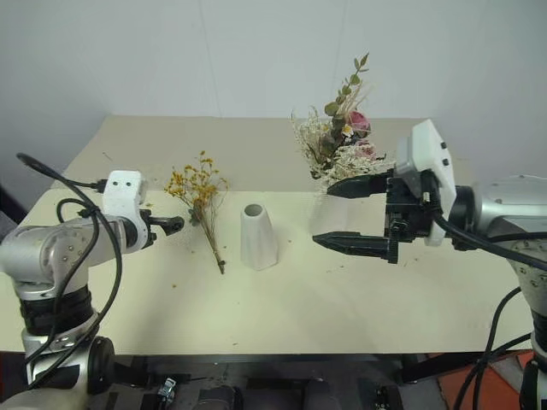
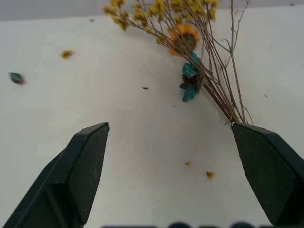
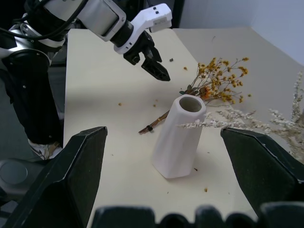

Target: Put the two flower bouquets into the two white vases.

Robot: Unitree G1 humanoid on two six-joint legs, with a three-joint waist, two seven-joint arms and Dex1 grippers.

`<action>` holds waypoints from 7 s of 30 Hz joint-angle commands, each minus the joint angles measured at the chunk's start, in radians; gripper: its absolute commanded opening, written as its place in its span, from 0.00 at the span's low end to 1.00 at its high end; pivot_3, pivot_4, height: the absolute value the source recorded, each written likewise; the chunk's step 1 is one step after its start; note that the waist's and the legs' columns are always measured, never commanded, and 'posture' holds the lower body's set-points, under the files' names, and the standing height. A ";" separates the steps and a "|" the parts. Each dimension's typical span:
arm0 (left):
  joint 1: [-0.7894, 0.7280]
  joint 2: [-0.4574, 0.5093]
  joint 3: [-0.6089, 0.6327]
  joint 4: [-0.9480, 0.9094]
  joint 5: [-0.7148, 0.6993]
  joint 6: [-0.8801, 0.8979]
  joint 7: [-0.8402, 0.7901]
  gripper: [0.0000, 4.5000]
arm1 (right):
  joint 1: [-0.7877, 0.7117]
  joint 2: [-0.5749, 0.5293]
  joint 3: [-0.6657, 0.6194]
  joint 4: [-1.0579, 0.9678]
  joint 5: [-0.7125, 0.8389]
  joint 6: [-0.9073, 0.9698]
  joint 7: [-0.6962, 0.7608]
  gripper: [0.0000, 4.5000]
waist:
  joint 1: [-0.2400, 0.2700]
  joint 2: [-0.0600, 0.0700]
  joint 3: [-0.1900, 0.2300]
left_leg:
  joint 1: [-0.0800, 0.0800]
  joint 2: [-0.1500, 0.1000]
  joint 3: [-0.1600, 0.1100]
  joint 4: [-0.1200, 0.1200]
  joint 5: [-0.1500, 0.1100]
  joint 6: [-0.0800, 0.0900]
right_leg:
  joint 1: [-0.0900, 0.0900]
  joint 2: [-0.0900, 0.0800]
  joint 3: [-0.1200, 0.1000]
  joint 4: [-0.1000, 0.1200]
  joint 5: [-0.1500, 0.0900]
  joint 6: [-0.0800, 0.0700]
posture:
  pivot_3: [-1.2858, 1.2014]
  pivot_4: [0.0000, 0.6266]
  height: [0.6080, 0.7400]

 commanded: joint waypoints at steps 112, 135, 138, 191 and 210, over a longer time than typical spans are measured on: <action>-0.475 -0.129 0.130 1.021 -0.366 -1.070 -1.217 0.01 | 0.526 0.106 -0.249 -0.369 0.026 -0.020 -0.421 1.00 | 0.009 -0.001 0.000 | 0.000 0.000 0.000 0.001 0.001 -0.001 | 0.001 0.001 0.000 0.000 0.001 0.001 | 0.52 0.24 1.00; -0.364 -0.154 0.005 0.911 -0.287 -1.073 -1.271 0.01 | 0.528 0.107 -0.225 -0.353 0.013 -0.034 -0.447 1.00 | 0.011 -0.001 0.000 | 0.000 0.000 0.000 0.001 0.001 -0.001 | 0.001 0.001 0.000 0.000 0.001 0.001 | 0.52 0.24 1.00; -0.362 -0.155 0.005 0.908 -0.286 -1.075 -1.269 0.01 | 0.529 0.106 -0.223 -0.348 0.008 -0.036 -0.446 1.00 | 0.013 -0.001 0.000 | 0.000 0.000 0.000 0.001 0.001 -0.001 | 0.001 0.000 0.000 0.000 0.001 0.001 | 0.52 0.24 1.00; -0.133 -0.029 -0.136 0.729 -0.146 -1.225 -1.434 1.00 | 0.523 0.123 -0.205 -0.298 -0.047 -0.056 -0.399 1.00 | 0.012 -0.001 0.000 | 0.000 0.001 0.000 0.001 0.001 0.000 | 0.001 0.001 0.000 0.000 0.001 0.001 | 0.52 0.24 1.00; -0.102 0.271 -0.058 0.586 -0.176 -1.149 -1.470 1.00 | 0.542 0.126 -0.227 -0.294 -0.066 -0.048 -0.395 1.00 | -0.009 -0.001 0.000 | 0.000 0.002 0.000 0.001 0.000 0.000 | 0.000 0.001 0.000 0.001 0.000 0.001 | 0.52 0.24 1.00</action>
